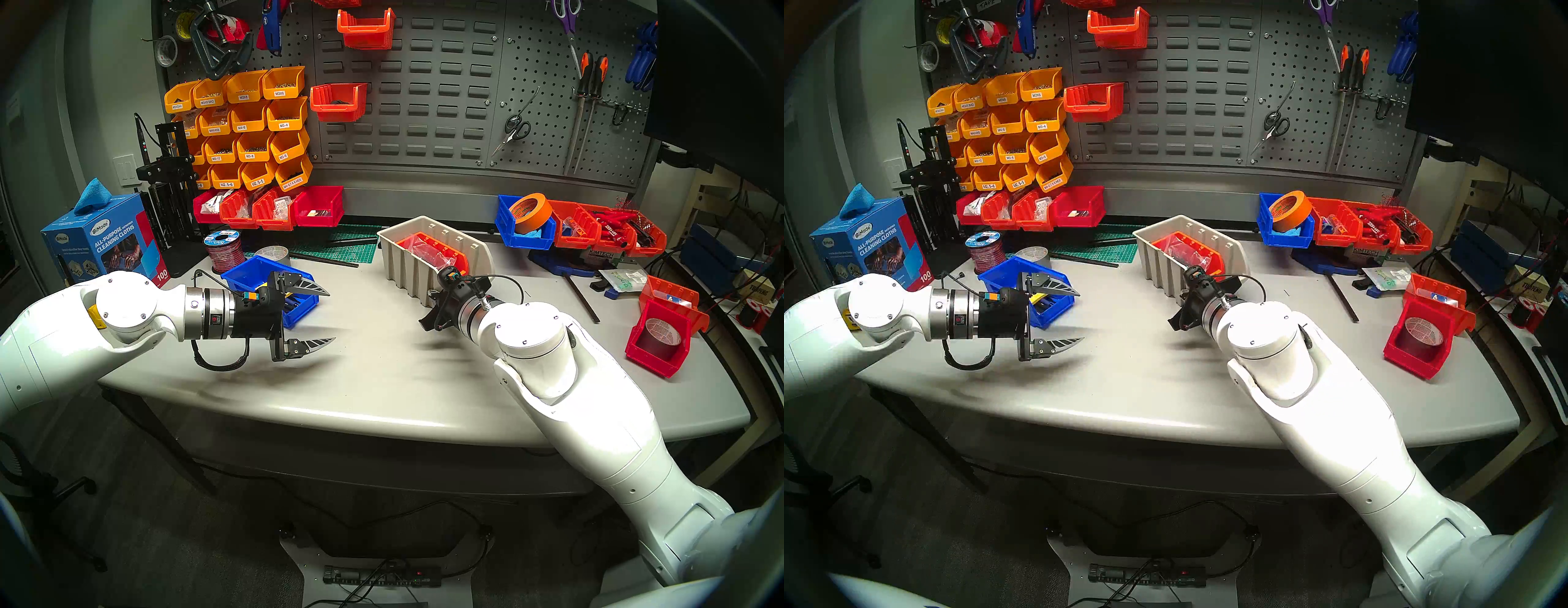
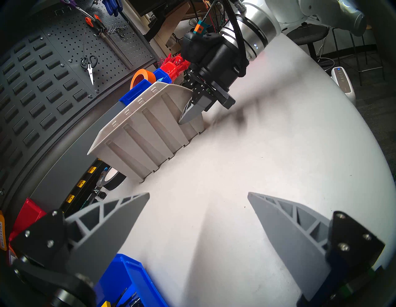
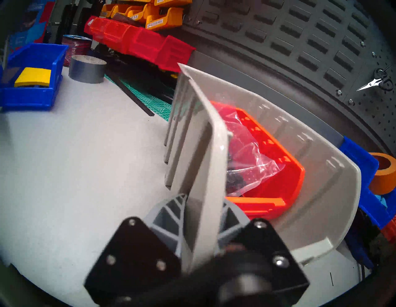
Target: Hang all the unorganized tool boxes onto the wall
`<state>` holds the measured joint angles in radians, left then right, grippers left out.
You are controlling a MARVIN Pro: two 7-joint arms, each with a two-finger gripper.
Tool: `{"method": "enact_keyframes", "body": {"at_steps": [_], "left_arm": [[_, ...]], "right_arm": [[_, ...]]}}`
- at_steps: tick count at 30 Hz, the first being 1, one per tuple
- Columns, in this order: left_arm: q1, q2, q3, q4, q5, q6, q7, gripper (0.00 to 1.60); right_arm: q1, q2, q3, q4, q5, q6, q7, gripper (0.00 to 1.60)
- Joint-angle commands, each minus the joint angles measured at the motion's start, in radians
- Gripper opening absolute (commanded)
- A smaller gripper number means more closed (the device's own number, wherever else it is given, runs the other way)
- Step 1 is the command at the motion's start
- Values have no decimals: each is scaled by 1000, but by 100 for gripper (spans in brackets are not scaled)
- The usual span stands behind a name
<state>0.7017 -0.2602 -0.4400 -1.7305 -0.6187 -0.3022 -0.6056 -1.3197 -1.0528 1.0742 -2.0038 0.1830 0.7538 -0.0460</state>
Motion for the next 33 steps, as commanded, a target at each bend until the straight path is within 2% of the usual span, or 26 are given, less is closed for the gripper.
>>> {"method": "enact_keyframes", "body": {"at_steps": [1,10,25,33], "left_arm": [[-11,1,-9,-2,-1,0,0,160],[-10,1,-9,-2,-1,0,0,160],[-10,1,-9,-2,-1,0,0,160],[-10,1,-9,-2,-1,0,1,160]], "right_arm": [[-25,11,24,-20,-10,-12,-30,0],[18,16,-1,-21,-92,14,-102,0],[59,-44,14,-3,-83,37,-126,0],[110,-71,5,24,-102,34,-145,0]]}}
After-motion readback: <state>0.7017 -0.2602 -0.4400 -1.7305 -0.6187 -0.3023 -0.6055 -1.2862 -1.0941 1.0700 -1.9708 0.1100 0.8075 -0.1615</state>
